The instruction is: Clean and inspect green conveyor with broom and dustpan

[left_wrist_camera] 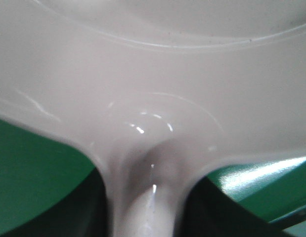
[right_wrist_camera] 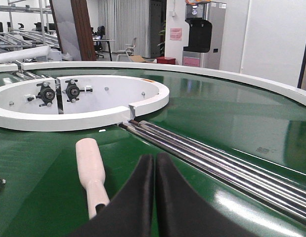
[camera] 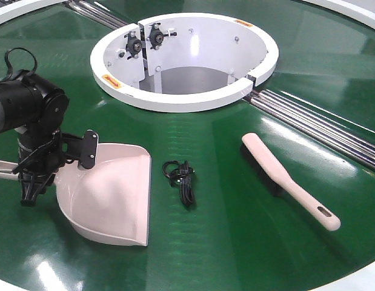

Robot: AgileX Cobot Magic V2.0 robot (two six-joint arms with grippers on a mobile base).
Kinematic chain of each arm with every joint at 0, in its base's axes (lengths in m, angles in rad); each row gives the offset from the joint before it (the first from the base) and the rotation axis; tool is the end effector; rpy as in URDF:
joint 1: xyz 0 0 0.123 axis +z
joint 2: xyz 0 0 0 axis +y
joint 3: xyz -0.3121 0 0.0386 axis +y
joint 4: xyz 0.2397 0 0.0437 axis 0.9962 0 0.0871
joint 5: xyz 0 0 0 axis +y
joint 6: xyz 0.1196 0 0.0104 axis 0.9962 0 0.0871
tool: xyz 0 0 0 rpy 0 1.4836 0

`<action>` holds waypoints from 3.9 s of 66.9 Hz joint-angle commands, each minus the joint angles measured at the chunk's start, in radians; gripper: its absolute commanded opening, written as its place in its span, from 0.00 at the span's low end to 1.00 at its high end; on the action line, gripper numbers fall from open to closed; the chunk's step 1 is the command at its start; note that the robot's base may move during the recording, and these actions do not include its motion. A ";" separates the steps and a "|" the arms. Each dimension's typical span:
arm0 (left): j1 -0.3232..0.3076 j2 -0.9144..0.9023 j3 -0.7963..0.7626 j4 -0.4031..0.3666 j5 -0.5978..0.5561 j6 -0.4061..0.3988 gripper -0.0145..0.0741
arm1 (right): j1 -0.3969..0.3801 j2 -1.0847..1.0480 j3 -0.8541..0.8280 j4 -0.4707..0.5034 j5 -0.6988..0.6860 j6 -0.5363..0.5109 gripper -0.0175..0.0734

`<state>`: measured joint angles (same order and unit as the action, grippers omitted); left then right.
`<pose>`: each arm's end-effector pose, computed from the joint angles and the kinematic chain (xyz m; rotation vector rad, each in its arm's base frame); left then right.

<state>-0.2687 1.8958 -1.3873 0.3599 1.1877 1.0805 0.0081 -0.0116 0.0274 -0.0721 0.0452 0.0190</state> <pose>0.3625 -0.0591 0.2145 -1.9986 -2.1639 -0.4298 0.0478 0.0000 0.2010 -0.0446 1.5440 -0.0381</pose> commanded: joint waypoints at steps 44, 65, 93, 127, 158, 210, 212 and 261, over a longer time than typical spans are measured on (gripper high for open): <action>-0.005 -0.049 -0.030 0.004 -0.030 -0.037 0.16 | -0.006 -0.010 0.004 -0.004 -0.070 -0.005 0.18; -0.005 -0.049 -0.029 0.006 -0.030 -0.037 0.16 | -0.006 -0.010 0.004 -0.004 -0.070 -0.005 0.18; -0.005 -0.049 -0.029 0.009 -0.030 -0.037 0.16 | -0.006 -0.010 0.004 -0.004 -0.070 -0.005 0.18; -0.005 -0.049 -0.029 0.009 -0.030 -0.037 0.16 | -0.006 -0.011 0.001 -0.003 -0.103 -0.013 0.18; -0.005 -0.049 -0.029 0.008 -0.030 -0.037 0.16 | -0.005 0.250 -0.362 0.022 0.049 0.114 0.18; -0.005 -0.049 -0.029 0.009 -0.031 -0.037 0.16 | -0.005 0.760 -0.645 0.035 0.351 0.009 0.52; -0.005 -0.049 -0.029 0.009 -0.031 -0.037 0.16 | -0.005 0.774 -0.670 0.040 0.385 -0.008 0.57; -0.005 -0.049 -0.029 0.009 -0.030 -0.037 0.16 | -0.003 1.380 -1.212 0.317 0.860 -0.346 0.83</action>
<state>-0.2687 1.8958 -1.3873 0.3565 1.1685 1.0672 0.0081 1.3270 -1.0968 0.2307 0.8871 -0.3163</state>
